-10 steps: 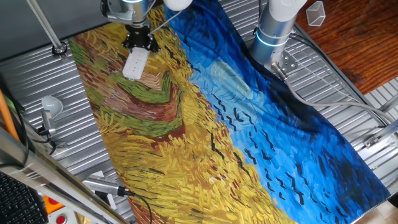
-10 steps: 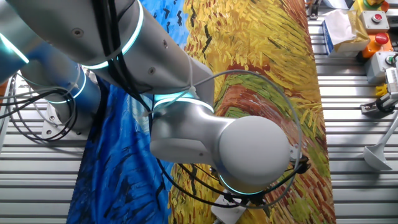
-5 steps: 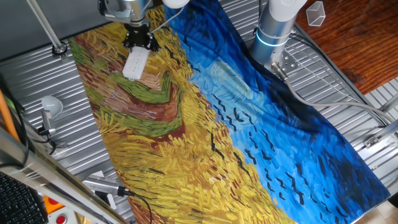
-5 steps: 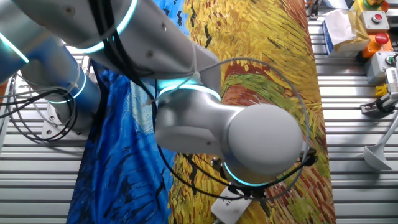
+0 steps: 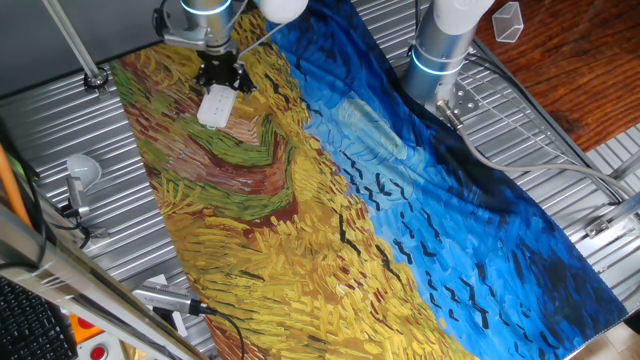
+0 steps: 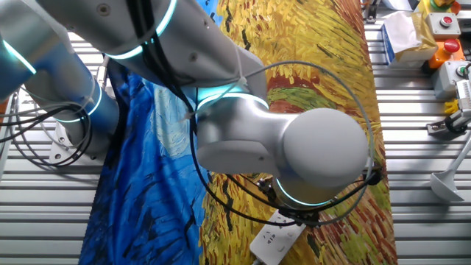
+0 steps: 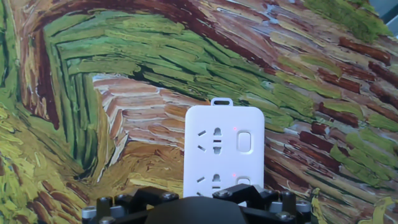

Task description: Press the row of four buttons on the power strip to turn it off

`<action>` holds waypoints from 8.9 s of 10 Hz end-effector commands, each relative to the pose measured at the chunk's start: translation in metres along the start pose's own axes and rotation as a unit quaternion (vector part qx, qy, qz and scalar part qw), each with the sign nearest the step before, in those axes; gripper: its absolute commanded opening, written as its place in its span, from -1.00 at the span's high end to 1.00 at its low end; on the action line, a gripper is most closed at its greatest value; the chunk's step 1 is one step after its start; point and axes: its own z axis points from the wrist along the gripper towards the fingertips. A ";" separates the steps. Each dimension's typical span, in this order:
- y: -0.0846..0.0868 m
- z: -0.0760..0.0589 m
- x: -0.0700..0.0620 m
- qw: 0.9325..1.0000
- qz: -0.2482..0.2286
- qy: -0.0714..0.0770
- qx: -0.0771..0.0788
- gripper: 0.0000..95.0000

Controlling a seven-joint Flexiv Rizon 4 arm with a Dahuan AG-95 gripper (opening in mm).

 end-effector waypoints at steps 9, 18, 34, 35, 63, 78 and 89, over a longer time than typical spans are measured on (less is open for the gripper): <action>0.002 0.014 -0.003 1.000 -0.001 -0.001 0.011 -1.00; 0.002 0.001 -0.003 1.000 -0.003 0.008 0.011 -1.00; 0.005 0.006 -0.044 1.000 0.011 0.001 0.008 -1.00; 0.006 0.010 -0.044 1.000 0.011 0.000 0.011 -1.00; -0.006 0.005 -0.050 0.999 0.027 0.006 0.018 -0.60; -0.007 -0.003 -0.050 1.000 0.017 0.005 0.013 -0.60; -0.004 0.004 -0.046 1.000 0.013 0.002 0.015 -0.60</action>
